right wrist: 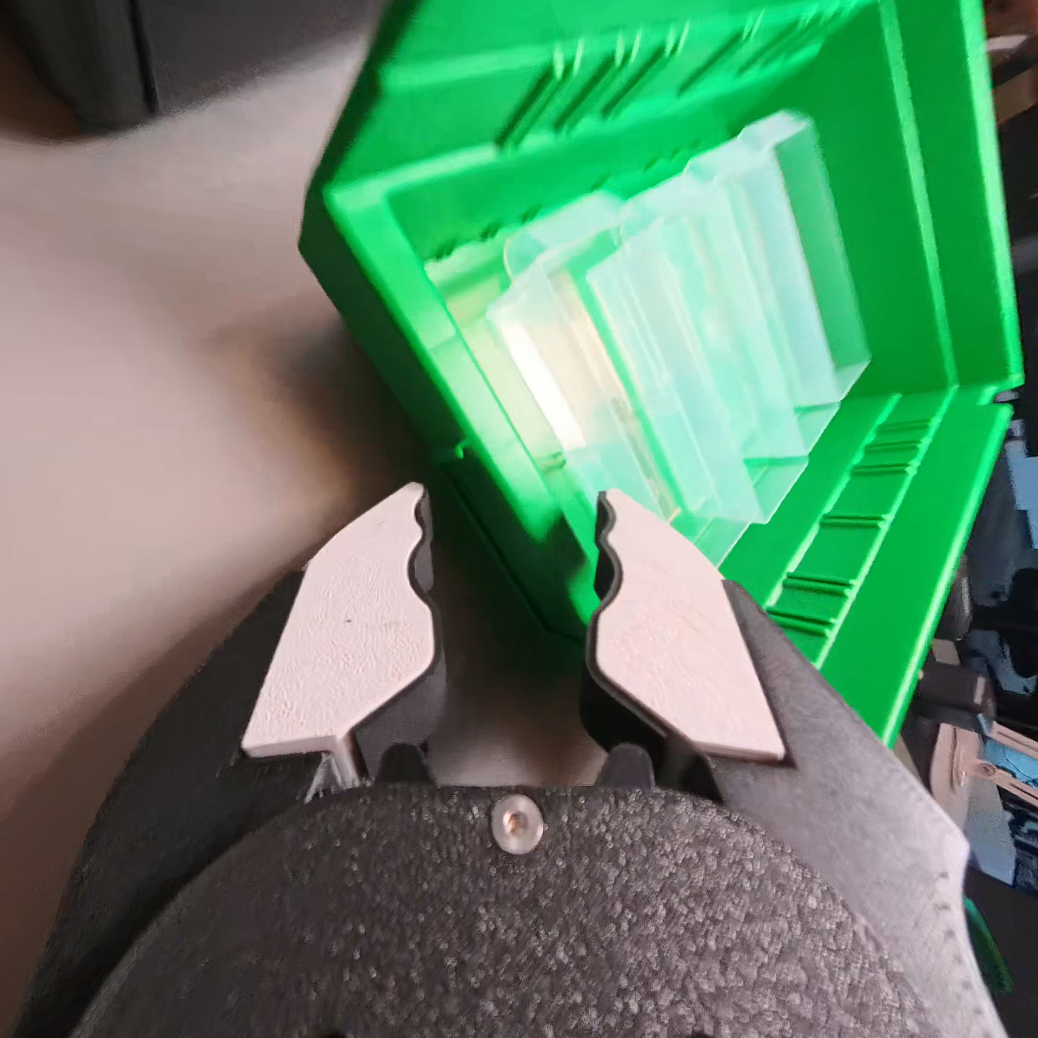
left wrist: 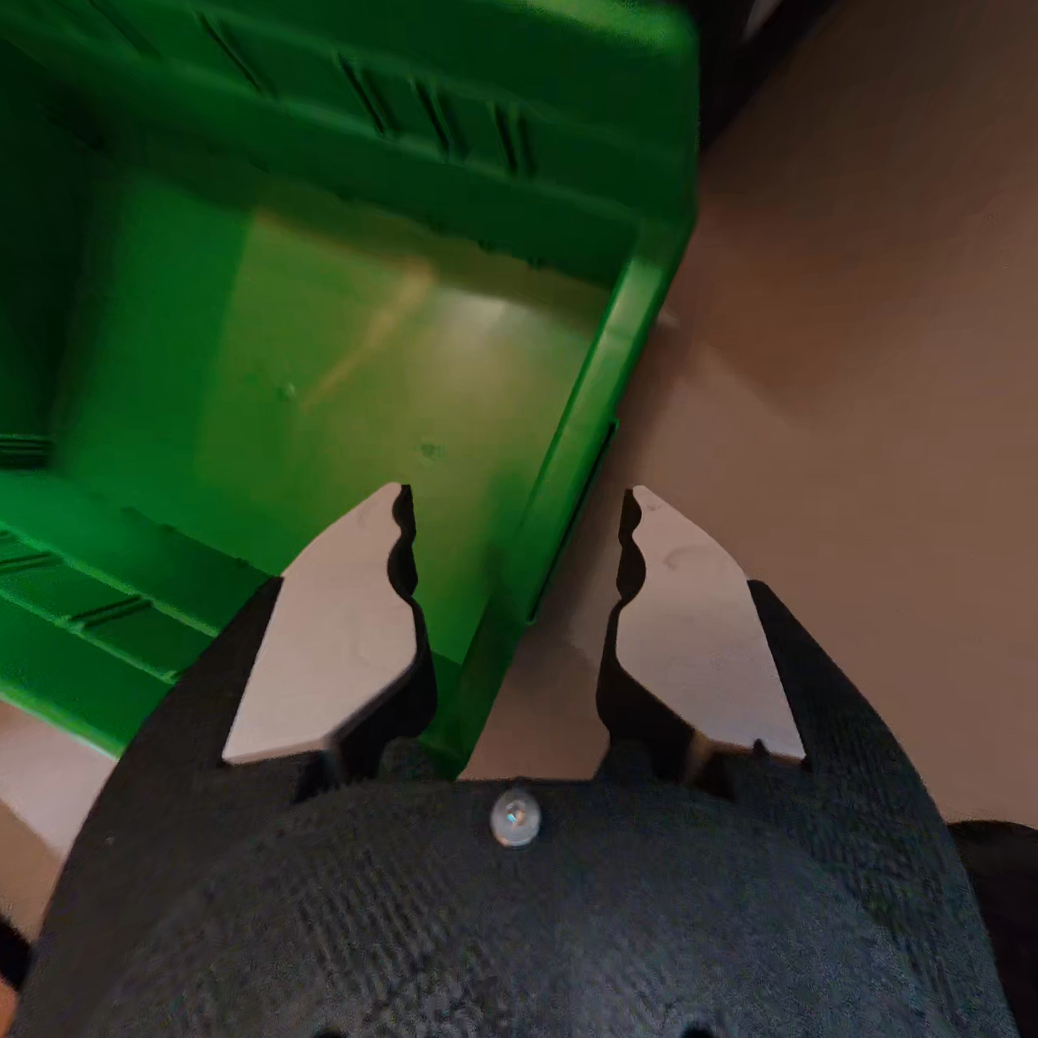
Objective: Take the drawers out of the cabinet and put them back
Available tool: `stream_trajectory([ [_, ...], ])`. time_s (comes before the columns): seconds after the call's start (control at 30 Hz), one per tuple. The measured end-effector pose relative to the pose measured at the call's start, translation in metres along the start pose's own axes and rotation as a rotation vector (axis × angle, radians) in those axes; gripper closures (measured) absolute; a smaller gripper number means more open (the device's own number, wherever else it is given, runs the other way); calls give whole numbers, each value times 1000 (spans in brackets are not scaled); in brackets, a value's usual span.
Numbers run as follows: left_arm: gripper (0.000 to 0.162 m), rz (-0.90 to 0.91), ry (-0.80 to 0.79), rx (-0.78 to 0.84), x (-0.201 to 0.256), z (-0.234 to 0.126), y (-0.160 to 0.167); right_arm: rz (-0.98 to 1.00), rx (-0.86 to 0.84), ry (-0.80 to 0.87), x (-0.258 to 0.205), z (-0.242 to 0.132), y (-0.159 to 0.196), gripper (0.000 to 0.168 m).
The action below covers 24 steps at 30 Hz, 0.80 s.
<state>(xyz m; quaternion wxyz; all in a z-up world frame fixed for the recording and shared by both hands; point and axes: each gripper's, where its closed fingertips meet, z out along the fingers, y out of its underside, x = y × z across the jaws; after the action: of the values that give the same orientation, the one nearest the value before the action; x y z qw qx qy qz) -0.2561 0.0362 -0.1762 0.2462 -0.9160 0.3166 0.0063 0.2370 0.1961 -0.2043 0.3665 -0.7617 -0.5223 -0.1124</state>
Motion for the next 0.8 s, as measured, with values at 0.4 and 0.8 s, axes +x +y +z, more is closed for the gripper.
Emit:
stream_trajectory([
  [0.4,129,333,-240,14,26,41,16,-217,36,-134,-61,-46,1,136],
  [0.8,130,458,-107,19,101,18,36,-188,144,-203,-168,-152,24,137],
])
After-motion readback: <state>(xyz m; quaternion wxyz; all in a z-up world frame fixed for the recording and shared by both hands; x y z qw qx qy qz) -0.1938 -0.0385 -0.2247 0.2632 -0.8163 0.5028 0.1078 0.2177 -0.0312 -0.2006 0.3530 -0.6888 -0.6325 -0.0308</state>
